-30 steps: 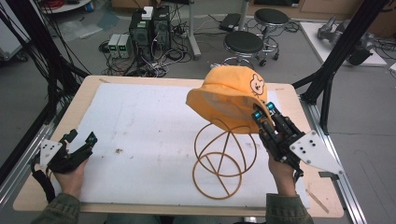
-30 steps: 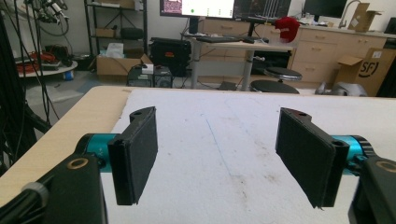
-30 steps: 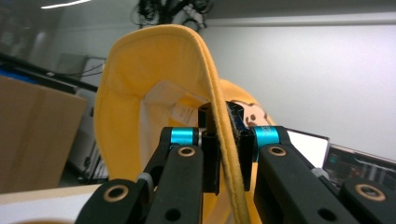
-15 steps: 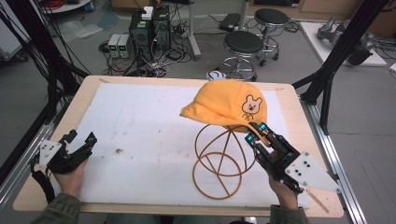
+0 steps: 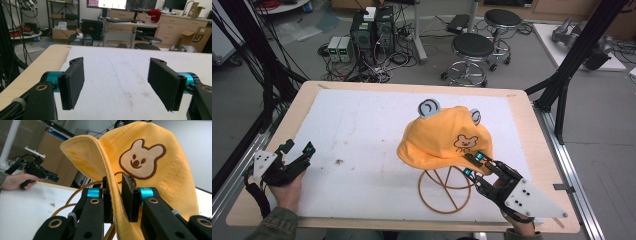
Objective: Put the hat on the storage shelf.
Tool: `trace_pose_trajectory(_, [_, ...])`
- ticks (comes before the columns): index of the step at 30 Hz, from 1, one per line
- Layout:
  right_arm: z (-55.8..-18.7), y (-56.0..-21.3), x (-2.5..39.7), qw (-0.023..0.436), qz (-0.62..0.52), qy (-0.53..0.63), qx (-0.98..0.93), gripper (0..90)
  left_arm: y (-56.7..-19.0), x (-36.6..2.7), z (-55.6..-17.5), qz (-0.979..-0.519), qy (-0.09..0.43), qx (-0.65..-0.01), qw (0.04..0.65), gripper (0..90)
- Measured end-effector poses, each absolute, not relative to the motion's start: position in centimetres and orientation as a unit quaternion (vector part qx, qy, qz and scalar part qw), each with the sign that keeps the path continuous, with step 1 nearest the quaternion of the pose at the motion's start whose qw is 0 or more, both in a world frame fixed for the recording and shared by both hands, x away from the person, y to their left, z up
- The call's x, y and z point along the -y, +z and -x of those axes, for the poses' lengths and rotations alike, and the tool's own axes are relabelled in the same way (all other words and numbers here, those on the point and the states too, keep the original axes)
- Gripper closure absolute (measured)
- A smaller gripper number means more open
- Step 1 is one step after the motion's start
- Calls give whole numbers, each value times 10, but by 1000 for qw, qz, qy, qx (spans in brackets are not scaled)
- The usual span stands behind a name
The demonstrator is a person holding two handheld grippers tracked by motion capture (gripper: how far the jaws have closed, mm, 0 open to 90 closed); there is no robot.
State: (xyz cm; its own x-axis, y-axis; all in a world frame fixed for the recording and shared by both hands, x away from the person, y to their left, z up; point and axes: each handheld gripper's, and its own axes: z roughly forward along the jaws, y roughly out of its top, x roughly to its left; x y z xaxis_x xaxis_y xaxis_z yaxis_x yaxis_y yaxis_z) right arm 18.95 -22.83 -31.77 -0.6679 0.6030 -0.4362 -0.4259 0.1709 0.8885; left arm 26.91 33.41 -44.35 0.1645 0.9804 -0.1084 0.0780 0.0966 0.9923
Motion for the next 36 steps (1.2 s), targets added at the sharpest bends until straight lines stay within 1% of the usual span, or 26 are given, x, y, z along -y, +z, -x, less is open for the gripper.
trace_pose_trajectory(10, [-187,-315,239,345,-54,632,-692,773,-444,-334,-269,-531,409,-502,547,299])
trace_pose_trajectory(17, [-188,-313,248,283,-48,635,-717,739,-444,-334,-270,-529,408,-503,548,299])
trace_pose_trajectory(19, [-188,-313,249,279,-46,633,-721,737,-444,-334,-270,-530,407,-503,548,299])
trace_pose_trajectory(22, [-187,-313,250,275,-45,627,-727,711,-444,-334,-270,-530,407,-503,548,299])
trace_pose_trajectory(27, [-184,-309,250,296,-41,602,-741,698,-444,-335,-270,-530,407,-504,547,298])
trace_pose_trajectory(28, [-184,-309,250,295,-41,601,-742,688,-444,-335,-270,-530,407,-504,547,299])
trace_pose_trajectory(30, [-184,-309,250,291,-37,602,-743,638,-444,-335,-270,-530,407,-504,548,299])
trace_pose_trajectory(36, [-184,-309,250,269,-32,617,-739,434,-445,-335,-270,-530,406,-504,548,299])
